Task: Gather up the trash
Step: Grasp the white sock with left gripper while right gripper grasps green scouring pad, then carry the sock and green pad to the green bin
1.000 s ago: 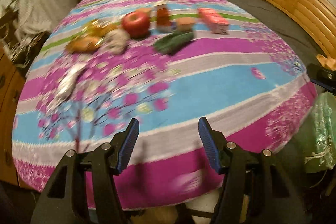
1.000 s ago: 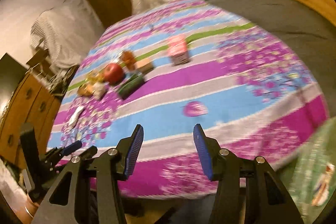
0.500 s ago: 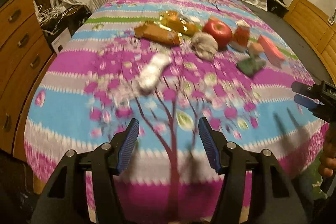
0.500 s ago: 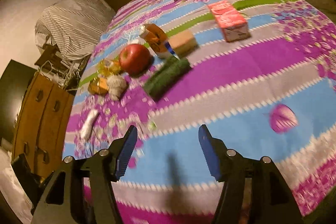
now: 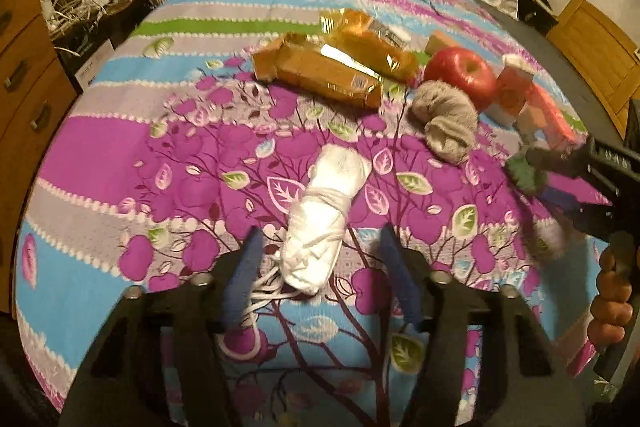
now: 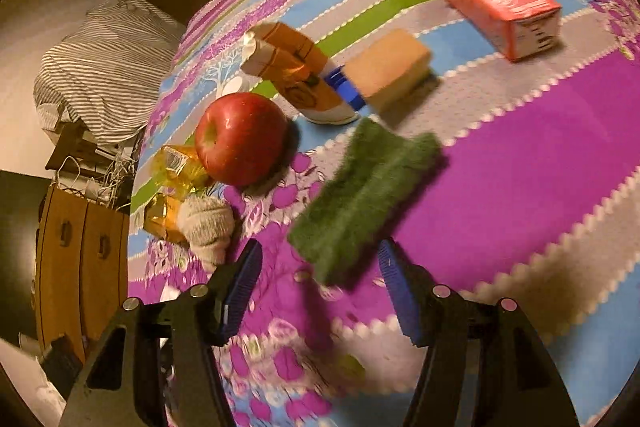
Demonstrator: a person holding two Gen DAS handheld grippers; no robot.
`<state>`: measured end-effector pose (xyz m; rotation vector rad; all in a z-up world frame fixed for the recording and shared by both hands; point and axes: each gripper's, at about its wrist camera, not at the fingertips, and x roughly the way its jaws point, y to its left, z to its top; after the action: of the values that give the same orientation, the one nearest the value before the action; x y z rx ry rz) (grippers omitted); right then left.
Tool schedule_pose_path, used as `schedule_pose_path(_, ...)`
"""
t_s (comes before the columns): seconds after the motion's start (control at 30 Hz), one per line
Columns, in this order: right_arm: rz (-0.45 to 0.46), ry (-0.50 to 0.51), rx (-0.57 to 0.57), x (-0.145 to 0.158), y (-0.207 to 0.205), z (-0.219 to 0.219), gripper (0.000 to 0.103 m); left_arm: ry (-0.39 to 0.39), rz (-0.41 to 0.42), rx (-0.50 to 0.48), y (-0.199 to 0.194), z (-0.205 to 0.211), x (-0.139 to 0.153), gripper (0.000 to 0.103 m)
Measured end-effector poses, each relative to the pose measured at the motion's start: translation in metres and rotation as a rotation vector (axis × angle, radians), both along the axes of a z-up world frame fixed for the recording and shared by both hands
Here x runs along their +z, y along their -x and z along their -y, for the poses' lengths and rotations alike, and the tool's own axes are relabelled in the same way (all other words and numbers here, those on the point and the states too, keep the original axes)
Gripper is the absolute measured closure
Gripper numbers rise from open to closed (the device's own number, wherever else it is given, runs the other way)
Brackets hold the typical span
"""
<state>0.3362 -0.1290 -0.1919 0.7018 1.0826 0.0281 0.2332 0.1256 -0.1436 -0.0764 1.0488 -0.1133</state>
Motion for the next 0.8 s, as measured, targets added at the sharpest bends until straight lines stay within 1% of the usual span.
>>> schedule_pose_path(0.03, 0.000, 0.004, -0.014, -0.002, -0.004, -0.002, 0.046, -0.018, 0.003, -0.001, -0.001, 0.003, -0.002, 0.053)
schedule_pose_path(0.1, -0.008, 0.019, -0.032, -0.007, -0.009, -0.005, 0.066, -0.050, 0.011, -0.012, 0.000, 0.005, -0.003, 0.066)
schedule_pose_path(0.13, -0.009, 0.026, -0.036, -0.008, -0.009, -0.005, 0.071, -0.057, 0.015, -0.017, 0.001, 0.006, -0.003, 0.072)
schedule_pose_path(0.2, -0.008, 0.046, -0.032, -0.011, -0.009, -0.003, 0.089, -0.040, 0.017, -0.007, 0.003, 0.005, -0.002, 0.075)
schedule_pose_path(0.23, -0.006, 0.048, -0.028, -0.013, -0.007, -0.001, 0.093, -0.032, 0.018, 0.002, 0.004, 0.004, -0.002, 0.077)
schedule_pose_path(0.3, -0.004, 0.028, -0.020, -0.015, -0.003, 0.004, 0.095, -0.021, 0.020, 0.013, 0.007, 0.003, -0.001, 0.078)
schedule_pose_path(0.4, 0.004, 0.035, -0.003, -0.009, 0.009, 0.008, 0.095, 0.012, 0.029, 0.029, 0.022, -0.002, 0.007, 0.078)
schedule_pose_path(0.57, 0.037, 0.053, 0.062, 0.012, 0.046, 0.009, 0.095, 0.038, 0.054, 0.016, 0.050, 0.004, 0.026, 0.078)
schedule_pose_path(0.73, 0.062, 0.062, 0.143, 0.033, 0.096, 0.012, 0.095, -0.002, 0.045, -0.023, 0.071, 0.025, 0.036, 0.078)
schedule_pose_path(0.8, 0.073, 0.067, 0.165, 0.040, 0.117, 0.015, 0.095, -0.026, 0.056, -0.041, 0.077, 0.035, 0.043, 0.078)
